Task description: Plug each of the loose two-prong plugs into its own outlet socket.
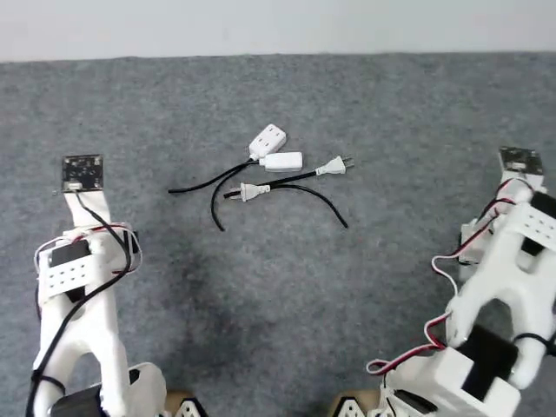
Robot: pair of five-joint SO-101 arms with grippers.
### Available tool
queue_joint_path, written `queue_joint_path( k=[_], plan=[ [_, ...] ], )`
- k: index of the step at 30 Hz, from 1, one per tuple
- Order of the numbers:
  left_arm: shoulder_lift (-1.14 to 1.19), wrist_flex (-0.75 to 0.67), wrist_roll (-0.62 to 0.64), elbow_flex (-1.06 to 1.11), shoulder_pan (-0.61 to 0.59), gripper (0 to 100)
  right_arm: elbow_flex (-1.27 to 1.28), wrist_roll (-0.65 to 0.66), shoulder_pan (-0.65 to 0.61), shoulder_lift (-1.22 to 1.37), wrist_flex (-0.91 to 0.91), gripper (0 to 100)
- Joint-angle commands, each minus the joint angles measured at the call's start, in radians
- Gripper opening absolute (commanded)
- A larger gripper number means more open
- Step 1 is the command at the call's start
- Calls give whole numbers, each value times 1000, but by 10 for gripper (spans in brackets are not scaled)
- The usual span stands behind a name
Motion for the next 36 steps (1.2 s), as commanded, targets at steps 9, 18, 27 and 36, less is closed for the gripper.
queue_joint_path(
  k=[9, 18, 27, 36],
  plan=[
    [-20, -25, -12, -10, 9, 178, -250, -190, -237, -48, 217, 149],
    [-20, -25, -14, -10, 9, 178, -305, -772, -630, 30, -30, 143],
    [-20, -25, -14, -10, 9, 178, -307, -876, -777, 211, -455, 143],
    [-20, -25, -17, -8, 9, 178, -307, -488, -837, 400, -746, 143]
  ],
)
